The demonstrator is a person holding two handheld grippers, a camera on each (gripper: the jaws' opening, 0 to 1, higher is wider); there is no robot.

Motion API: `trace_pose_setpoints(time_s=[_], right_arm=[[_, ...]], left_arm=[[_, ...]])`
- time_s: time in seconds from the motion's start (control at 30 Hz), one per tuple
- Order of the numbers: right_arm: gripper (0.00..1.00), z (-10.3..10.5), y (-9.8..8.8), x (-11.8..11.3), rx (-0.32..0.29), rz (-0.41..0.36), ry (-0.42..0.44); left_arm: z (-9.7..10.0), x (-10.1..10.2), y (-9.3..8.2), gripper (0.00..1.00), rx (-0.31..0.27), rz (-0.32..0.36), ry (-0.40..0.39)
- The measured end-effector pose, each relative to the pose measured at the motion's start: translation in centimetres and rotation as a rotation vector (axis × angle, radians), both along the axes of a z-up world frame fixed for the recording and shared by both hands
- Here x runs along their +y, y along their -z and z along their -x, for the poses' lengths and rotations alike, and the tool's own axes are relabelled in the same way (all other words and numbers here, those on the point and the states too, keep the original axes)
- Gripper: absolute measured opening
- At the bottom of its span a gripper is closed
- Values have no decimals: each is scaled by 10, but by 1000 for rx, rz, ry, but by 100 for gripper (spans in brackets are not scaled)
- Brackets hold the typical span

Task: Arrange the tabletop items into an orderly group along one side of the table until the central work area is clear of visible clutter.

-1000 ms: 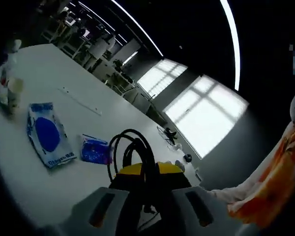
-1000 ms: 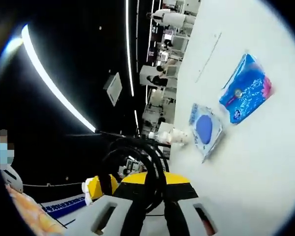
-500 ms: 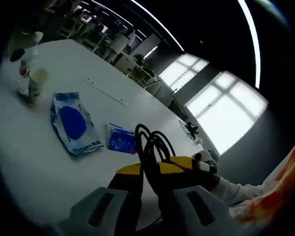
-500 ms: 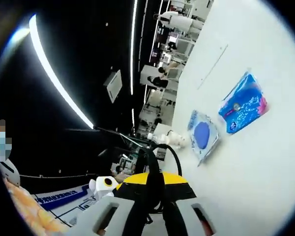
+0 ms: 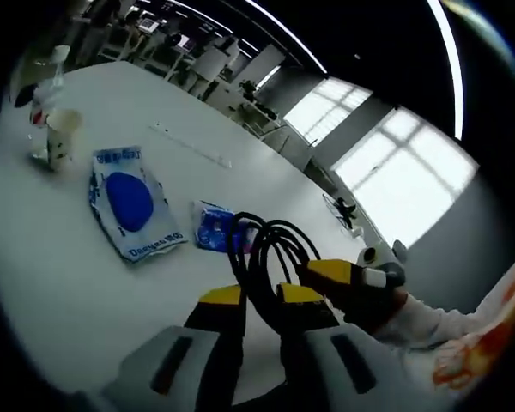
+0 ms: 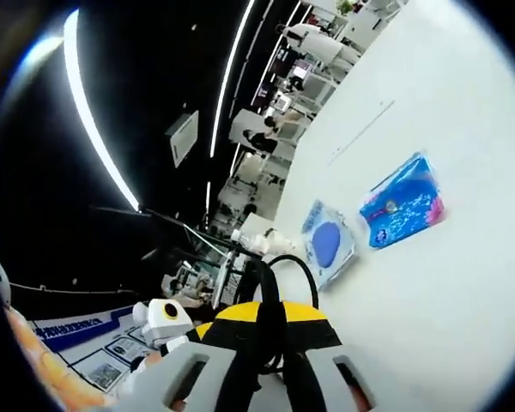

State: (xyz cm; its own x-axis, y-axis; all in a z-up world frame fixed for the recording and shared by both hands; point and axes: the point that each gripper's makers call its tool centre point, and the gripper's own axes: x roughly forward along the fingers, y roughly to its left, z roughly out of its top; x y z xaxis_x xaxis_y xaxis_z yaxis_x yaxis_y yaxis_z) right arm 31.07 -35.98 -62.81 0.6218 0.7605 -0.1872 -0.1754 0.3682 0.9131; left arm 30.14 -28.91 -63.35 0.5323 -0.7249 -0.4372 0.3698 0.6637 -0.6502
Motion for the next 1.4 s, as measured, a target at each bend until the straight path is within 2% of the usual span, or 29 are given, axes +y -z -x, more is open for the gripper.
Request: trace_pose_setpoints(time_s=[0.07, 0.23, 0.37, 0.53, 0.83, 1.17, 1.4], right_arm=[[3, -1, 5, -1, 22, -1, 6], [2, -3, 18, -6, 32, 40, 7], [2, -5, 36, -12, 56, 91, 5], [2, -10, 49, -18, 84, 90, 24], [2, -28, 67, -31, 80, 148, 50], [2, -30, 92, -37, 124, 198, 52], [3, -28, 104, -41, 144, 251, 79]], left_arm=[[2, 2, 3, 19, -1, -13, 1], [5, 10, 5, 31, 11, 9, -30], [3, 16, -1, 32, -3, 33, -54], [7, 20, -1, 37, -16, 20, -38], [19, 25, 3, 40, 1, 39, -57], [22, 27, 3, 40, 4, 47, -58], [21, 27, 5, 48, 3, 34, -65]])
